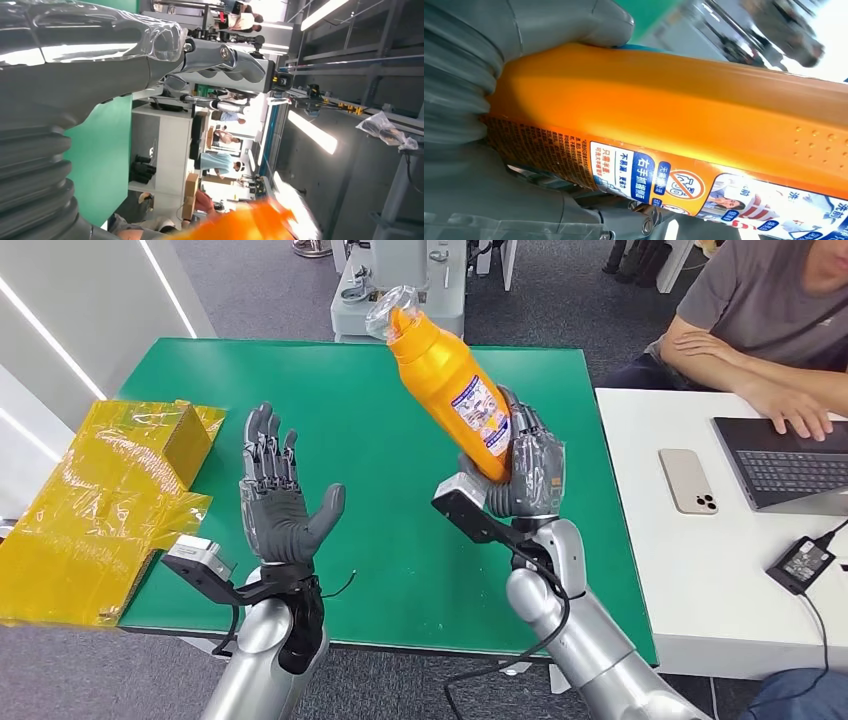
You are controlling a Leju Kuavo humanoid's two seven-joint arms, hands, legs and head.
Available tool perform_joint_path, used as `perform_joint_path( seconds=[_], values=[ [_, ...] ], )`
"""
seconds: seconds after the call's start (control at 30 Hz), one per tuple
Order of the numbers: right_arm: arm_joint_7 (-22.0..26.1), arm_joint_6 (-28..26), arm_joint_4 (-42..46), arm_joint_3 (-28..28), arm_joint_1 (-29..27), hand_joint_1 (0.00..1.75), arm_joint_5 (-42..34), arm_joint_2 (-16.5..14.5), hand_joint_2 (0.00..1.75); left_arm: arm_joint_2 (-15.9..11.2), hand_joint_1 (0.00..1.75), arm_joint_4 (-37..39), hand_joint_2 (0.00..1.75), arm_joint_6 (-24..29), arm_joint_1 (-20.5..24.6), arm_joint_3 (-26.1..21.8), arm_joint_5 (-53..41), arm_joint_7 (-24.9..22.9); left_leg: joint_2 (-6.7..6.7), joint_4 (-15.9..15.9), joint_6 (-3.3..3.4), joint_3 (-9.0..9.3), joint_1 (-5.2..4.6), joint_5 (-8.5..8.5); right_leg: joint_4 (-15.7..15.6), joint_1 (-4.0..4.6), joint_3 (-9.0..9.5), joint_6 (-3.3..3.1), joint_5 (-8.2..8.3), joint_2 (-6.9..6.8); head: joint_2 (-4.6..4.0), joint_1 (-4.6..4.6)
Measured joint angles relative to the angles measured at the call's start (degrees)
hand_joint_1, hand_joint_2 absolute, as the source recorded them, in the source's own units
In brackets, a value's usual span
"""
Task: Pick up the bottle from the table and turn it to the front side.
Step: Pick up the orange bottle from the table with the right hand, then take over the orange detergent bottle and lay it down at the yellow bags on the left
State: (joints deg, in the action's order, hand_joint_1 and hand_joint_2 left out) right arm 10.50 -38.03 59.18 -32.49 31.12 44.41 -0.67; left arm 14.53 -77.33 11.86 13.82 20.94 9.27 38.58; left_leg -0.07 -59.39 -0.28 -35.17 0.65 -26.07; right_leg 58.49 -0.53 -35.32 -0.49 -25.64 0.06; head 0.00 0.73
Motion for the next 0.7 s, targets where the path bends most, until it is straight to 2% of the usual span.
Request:
perform_joint_path(
  seconds=[0.13, 0.2, 0.3, 0.43, 0.7],
  values=[
    [11.0, -0.8, 7.0, 8.3, -6.5, 1.75, 5.2, -5.0, 1.75, 0.3, 0.0, 0.0, 1.75, -0.4, -0.1, 0.0, 0.2, 0.0, -0.02, 0.0, 0.0, -0.02, 0.0, -0.02, 0.0, 0.0, -0.01, 0.01, -0.04, -0.02, 0.0, 0.01],
    [13.9, -0.8, 9.4, 11.8, -9.1, 1.75, 6.0, -7.2, 1.75, 0.5, 0.0, 0.0, 1.75, -1.5, -0.1, 0.1, 0.7, -0.2, -0.02, 0.0, 0.0, -0.02, 0.0, -0.03, 0.0, 0.0, -0.01, 0.02, -0.05, -0.02, 0.0, 0.01],
    [13.7, -0.8, 11.4, 14.3, -11.7, 1.75, 5.9, -8.8, 1.75, 0.5, 0.0, 0.0, 1.75, -4.0, -0.2, 0.2, 1.5, -0.9, 0.0, 0.0, 0.0, -0.02, -0.01, -0.02, 0.0, -0.01, 0.0, 0.02, -0.04, -0.01, 0.0, 0.0],
    [11.9, -0.7, 12.0, 14.5, -13.2, 1.75, 4.8, -9.0, 1.75, 0.5, 0.0, 0.1, 1.75, -7.2, -0.2, 0.7, 2.0, -2.0, 0.02, 0.0, 0.01, -0.01, -0.01, -0.01, 0.0, -0.01, 0.0, 0.01, -0.01, 0.01, 0.0, -0.01],
    [10.4, -0.7, 12.0, 12.8, -13.6, 1.75, 4.1, -9.0, 1.75, 0.5, 0.0, 0.2, 1.75, -8.6, -0.2, 1.0, 1.9, -2.3, 0.02, 0.0, 0.01, 0.0, 0.0, -0.01, 0.0, -0.01, -0.01, 0.0, -0.01, 0.01, 0.0, 0.02]
  ],
)
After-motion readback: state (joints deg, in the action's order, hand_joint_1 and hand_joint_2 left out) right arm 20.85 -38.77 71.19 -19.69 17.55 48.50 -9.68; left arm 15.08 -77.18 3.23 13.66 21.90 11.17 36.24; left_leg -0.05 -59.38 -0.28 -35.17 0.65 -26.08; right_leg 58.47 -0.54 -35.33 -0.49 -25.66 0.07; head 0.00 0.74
